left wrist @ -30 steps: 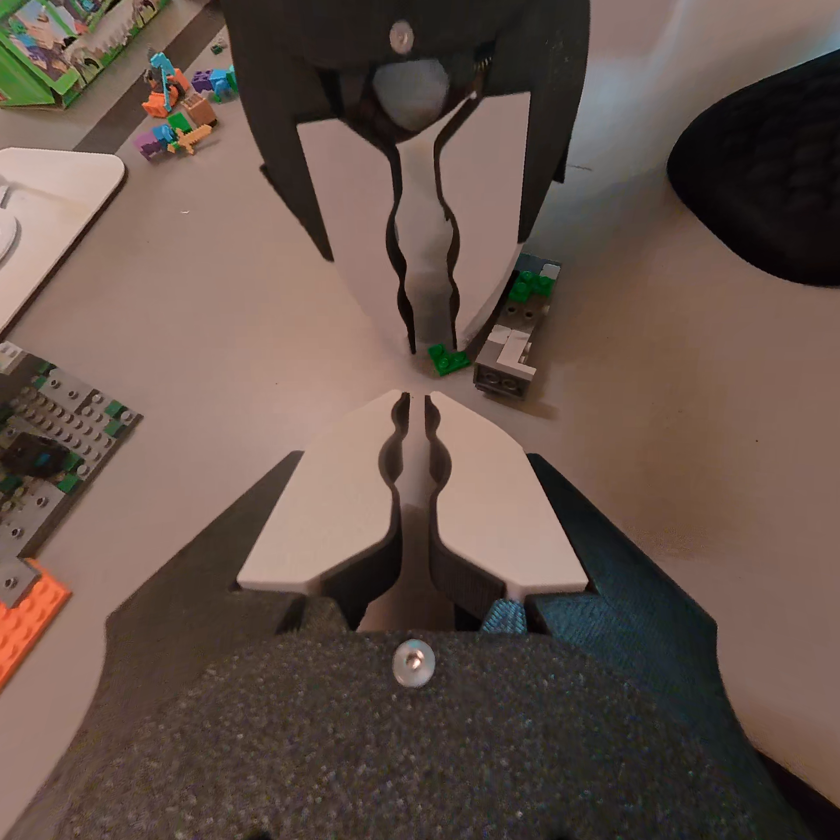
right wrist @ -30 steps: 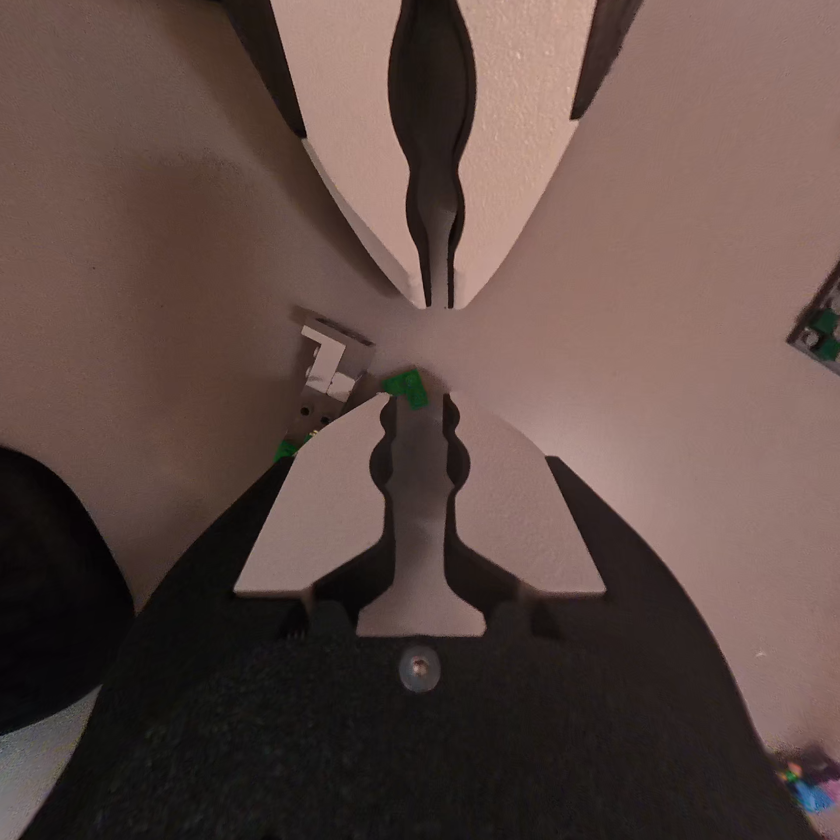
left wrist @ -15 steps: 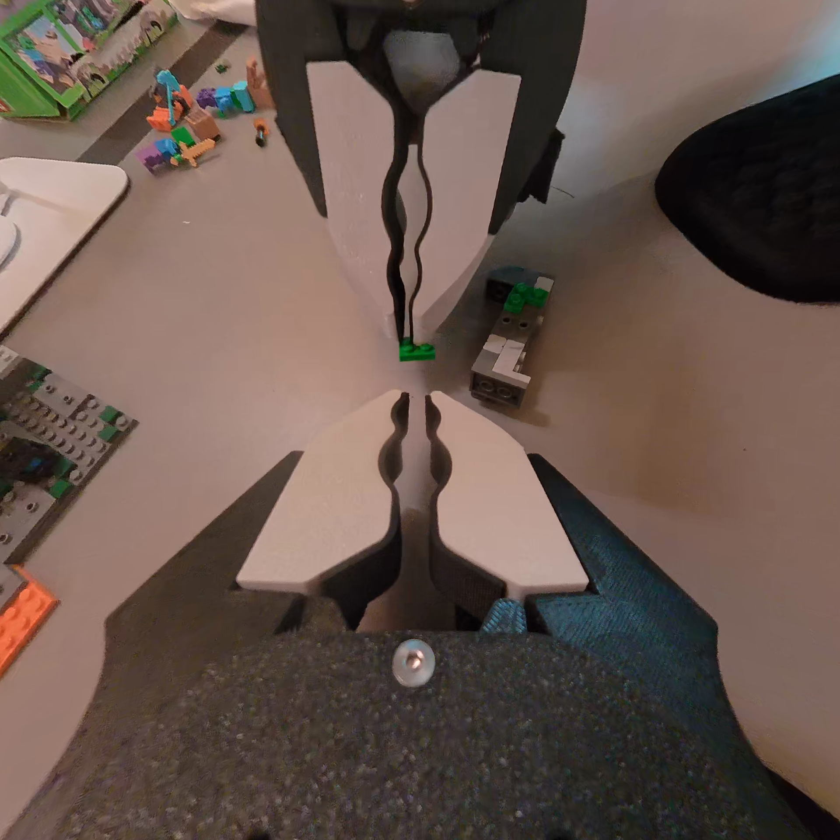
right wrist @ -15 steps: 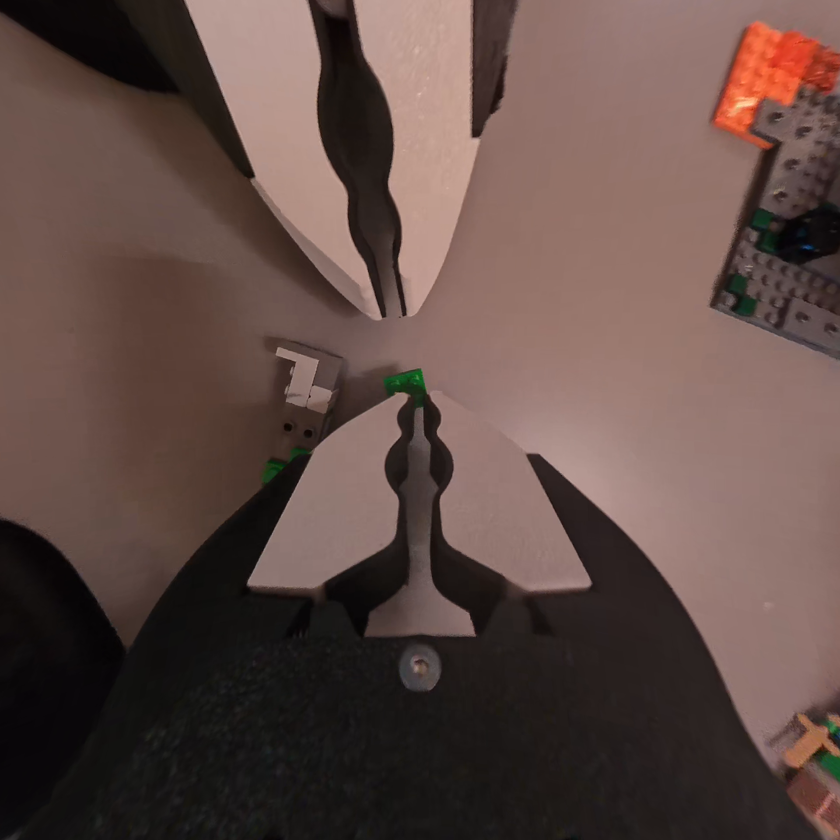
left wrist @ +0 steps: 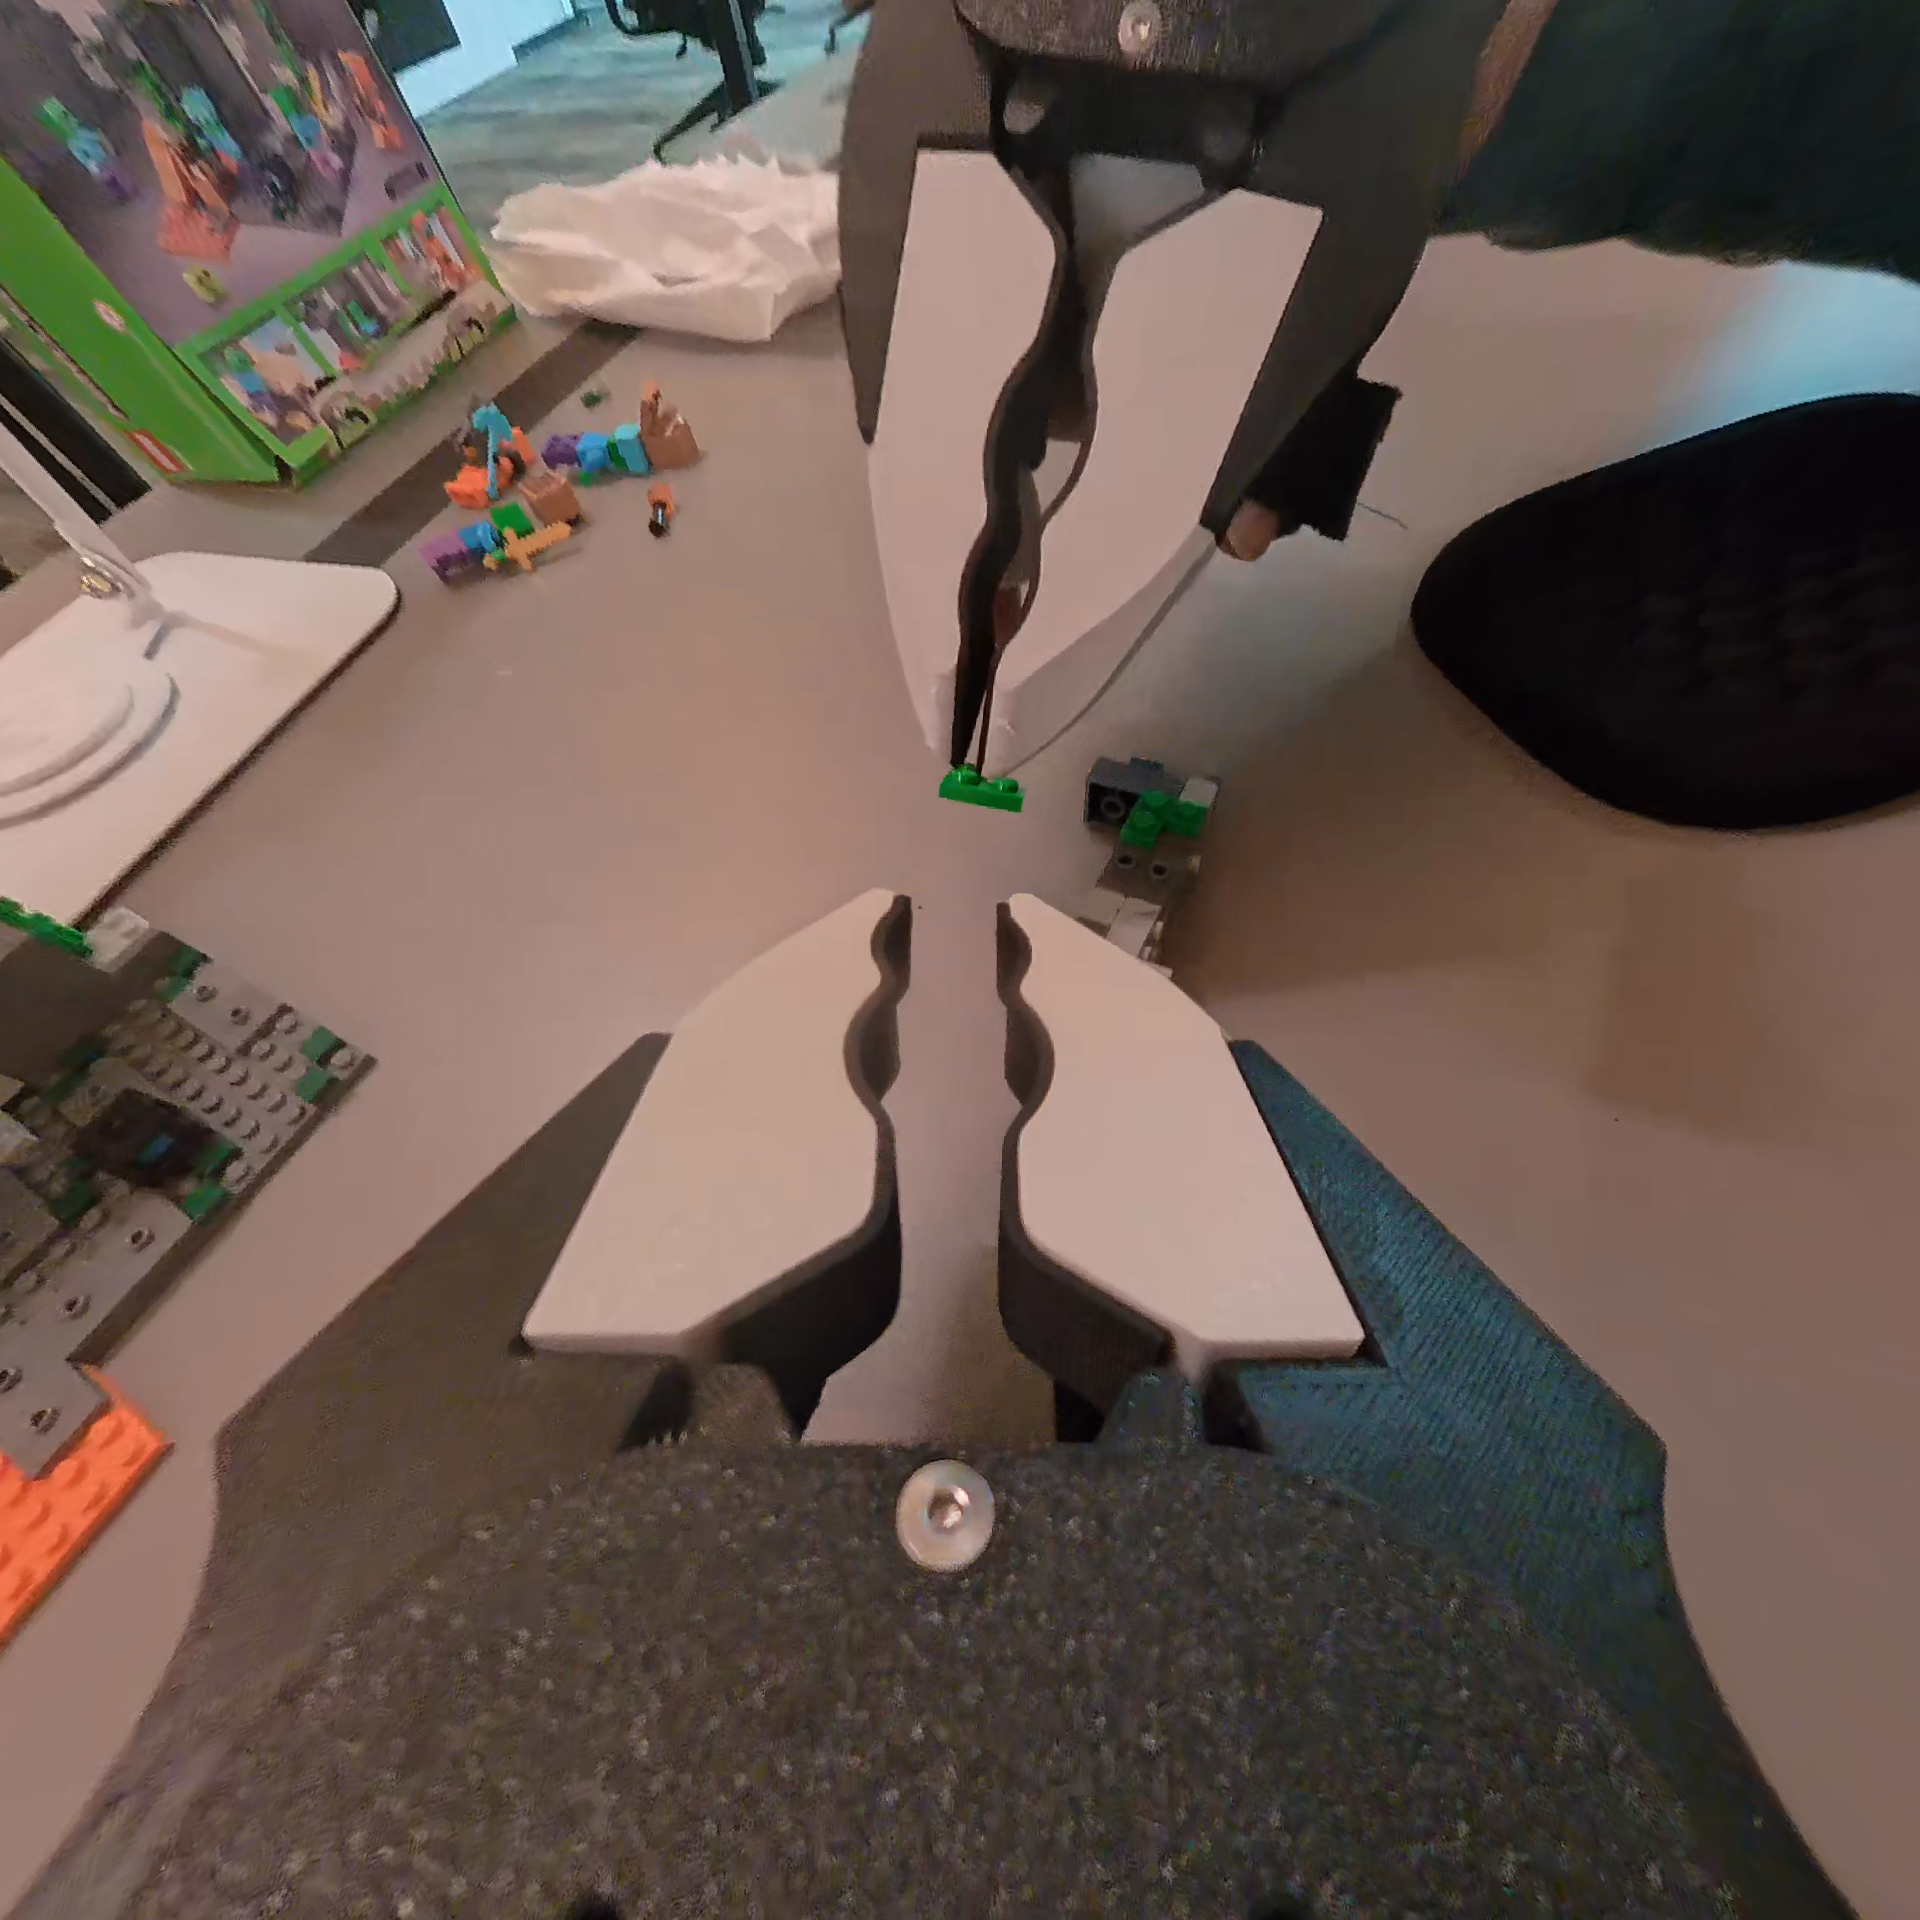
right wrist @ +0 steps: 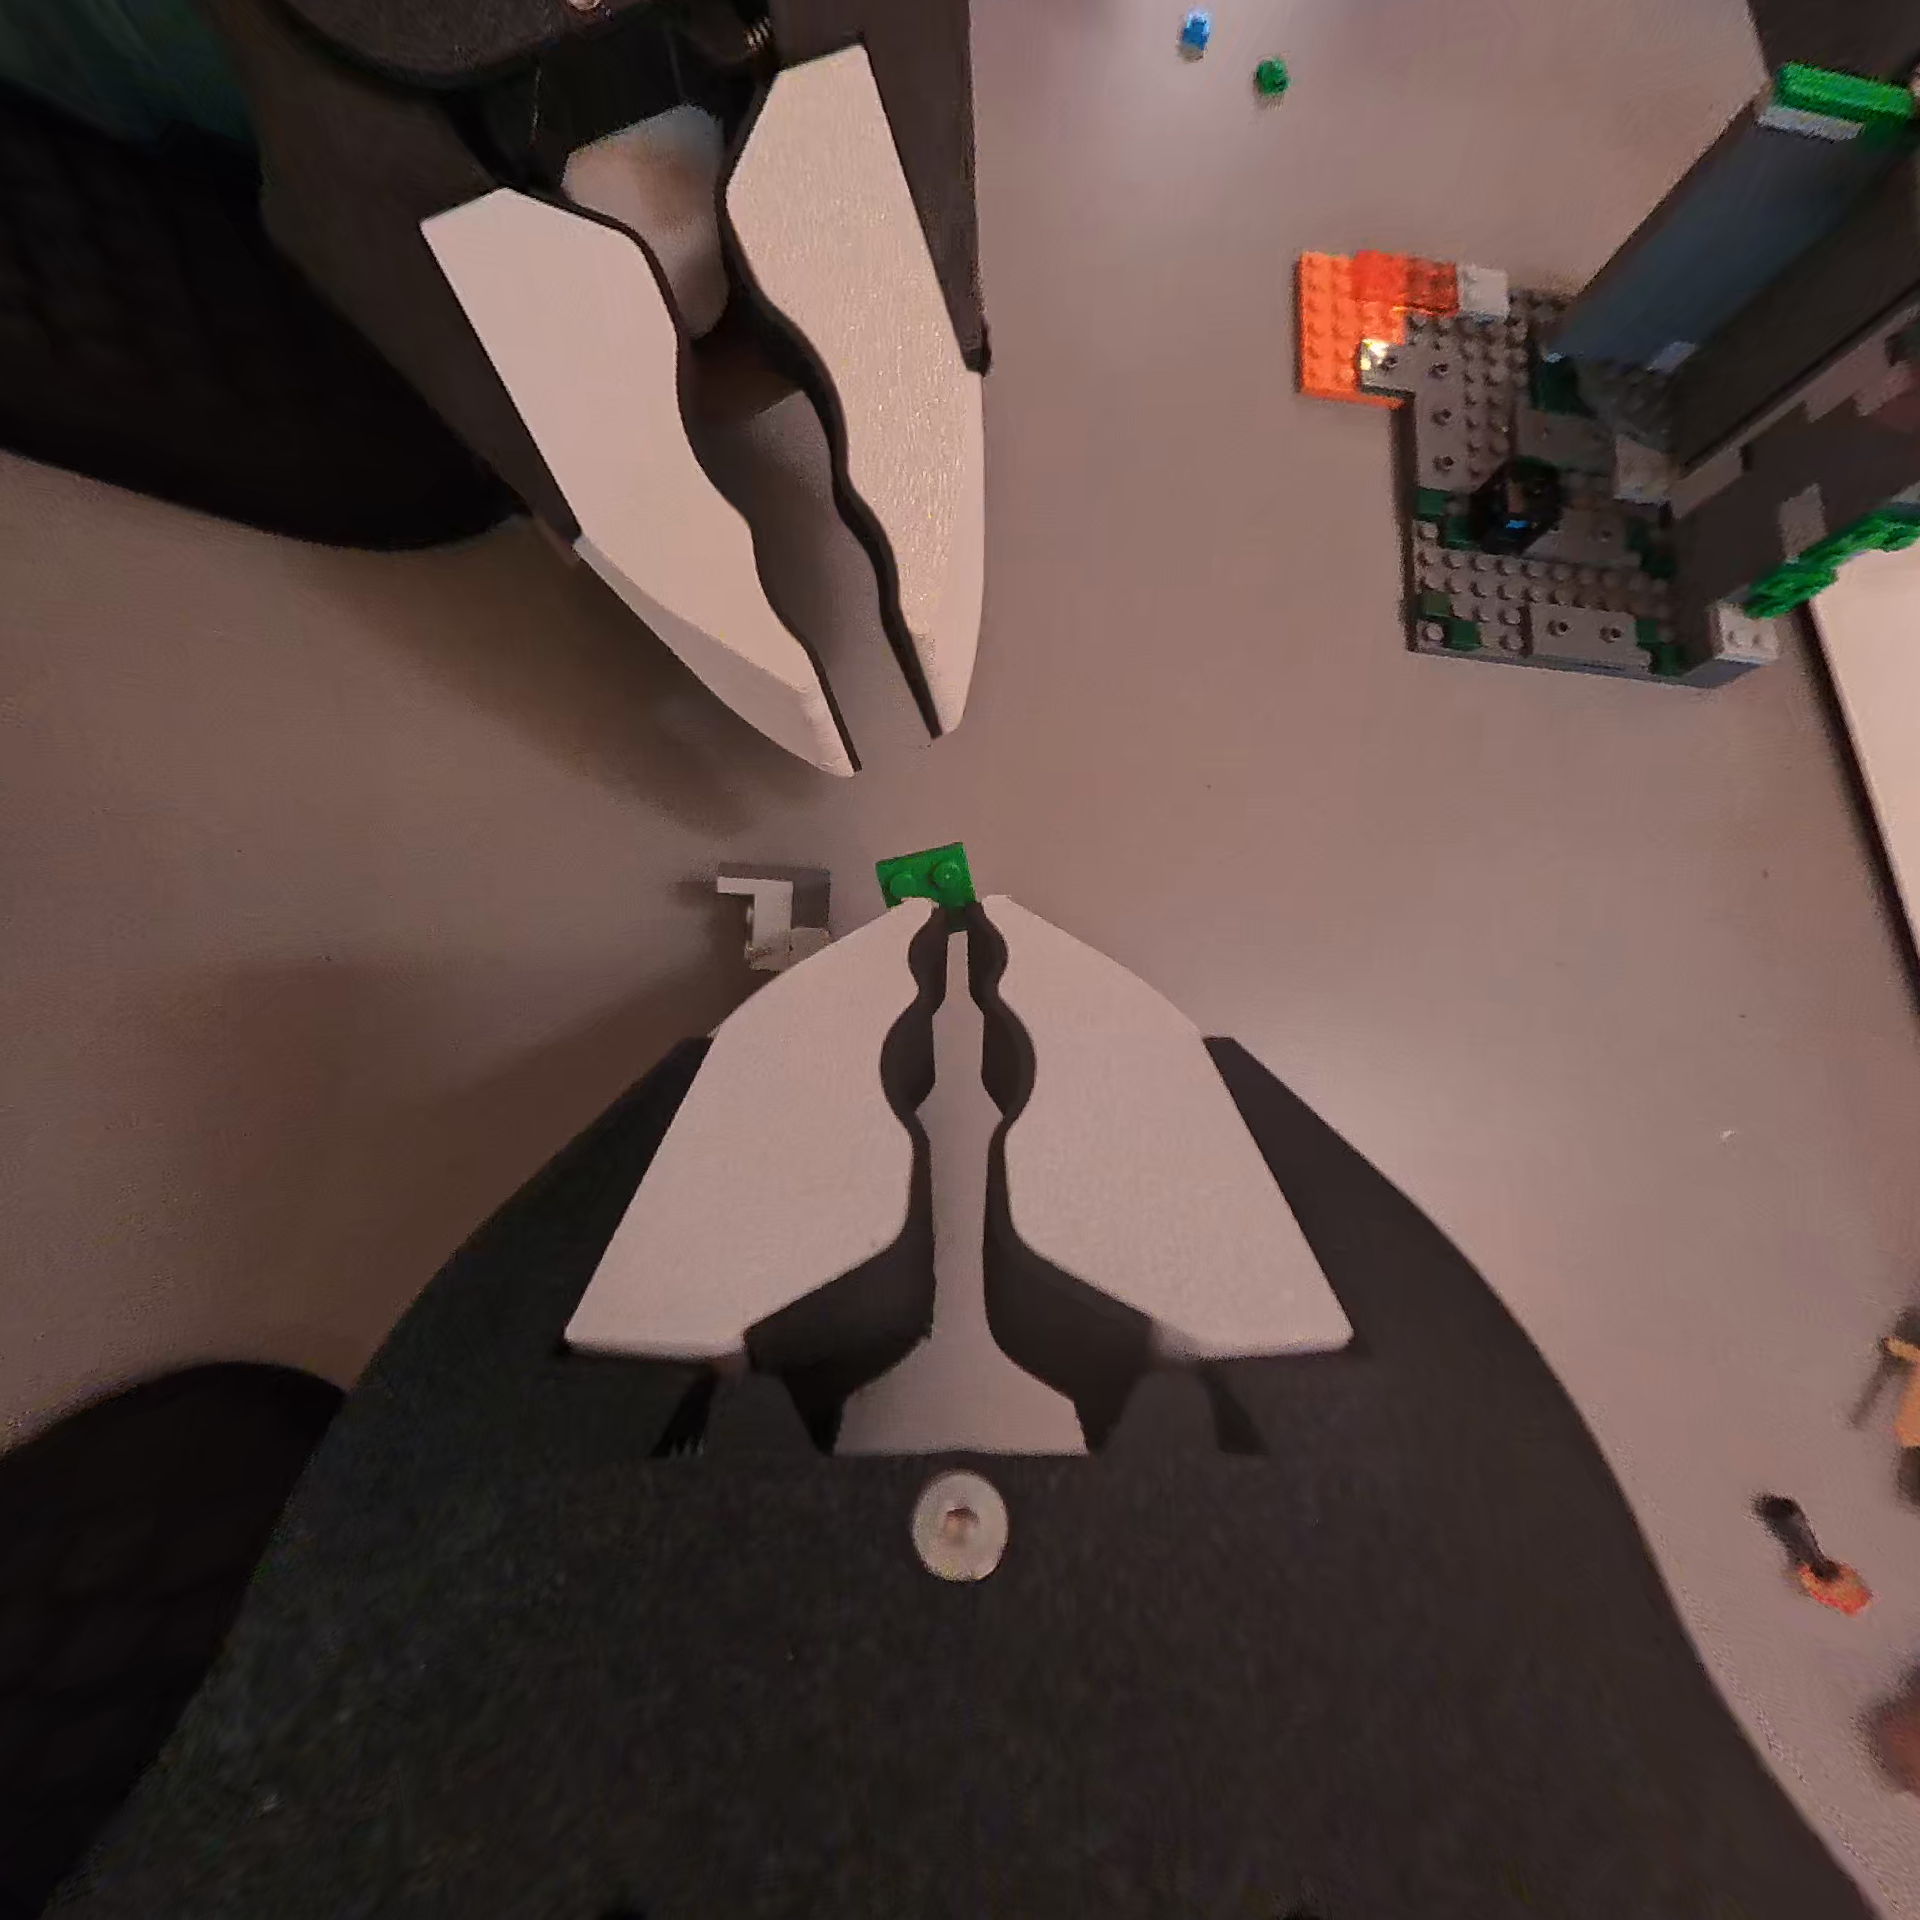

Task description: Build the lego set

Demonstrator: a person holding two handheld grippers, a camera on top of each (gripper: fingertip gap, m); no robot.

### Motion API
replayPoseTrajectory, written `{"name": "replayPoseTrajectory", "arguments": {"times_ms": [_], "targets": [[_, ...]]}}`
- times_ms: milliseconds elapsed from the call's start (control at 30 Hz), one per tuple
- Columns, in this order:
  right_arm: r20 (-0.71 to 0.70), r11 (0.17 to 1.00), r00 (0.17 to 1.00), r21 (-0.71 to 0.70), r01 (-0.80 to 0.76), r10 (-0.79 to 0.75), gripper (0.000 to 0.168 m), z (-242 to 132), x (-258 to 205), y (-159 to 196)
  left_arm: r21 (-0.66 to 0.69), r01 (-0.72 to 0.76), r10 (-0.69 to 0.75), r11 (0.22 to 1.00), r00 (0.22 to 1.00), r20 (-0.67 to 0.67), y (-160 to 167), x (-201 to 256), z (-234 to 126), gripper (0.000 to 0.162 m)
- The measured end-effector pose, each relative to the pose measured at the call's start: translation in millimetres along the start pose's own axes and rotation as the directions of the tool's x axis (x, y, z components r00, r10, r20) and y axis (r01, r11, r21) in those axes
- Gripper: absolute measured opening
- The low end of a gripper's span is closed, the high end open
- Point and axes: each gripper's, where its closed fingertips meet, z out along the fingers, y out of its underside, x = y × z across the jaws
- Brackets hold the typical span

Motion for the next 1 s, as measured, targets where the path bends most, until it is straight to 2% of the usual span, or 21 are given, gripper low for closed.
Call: {"name": "replayPoseTrajectory", "arguments": {"times_ms": [233,400,567,700,1000], "targets": [[-0.005,0.999,0.999,0.039,-0.034,0.034,0.003,-6.9,-14.0,-5.2,0.06,-0.12,0.121,0.991,0.993,-0.01,-15.1,15.9,-1.5,0.017],[0.027,0.992,0.992,0.038,0.12,-0.121,0.003,-9.2,-29.3,-7.0,0.062,-0.111,0.118,0.992,0.986,-0.117,-13.7,36.0,3.0,0.019],[0.057,0.962,0.961,-0.022,0.272,-0.271,0.003,-9.6,-38.1,-4.3,0.046,-0.126,0.131,0.991,0.983,-0.126,-11.6,39.4,5.1,0.019],[0.061,0.938,0.941,-0.085,0.336,-0.332,0.003,-7.9,-36.3,-0.7,0.042,-0.145,0.149,0.989,0.981,-0.127,-11.4,42.2,6.0,0.017],[0.043,0.944,0.953,-0.134,0.303,-0.3,0.003,-4.5,-31.6,3.5,0.021,-0.171,0.172,0.985,0.981,-0.089,-9.5,39.3,8.2,0.017]]}}
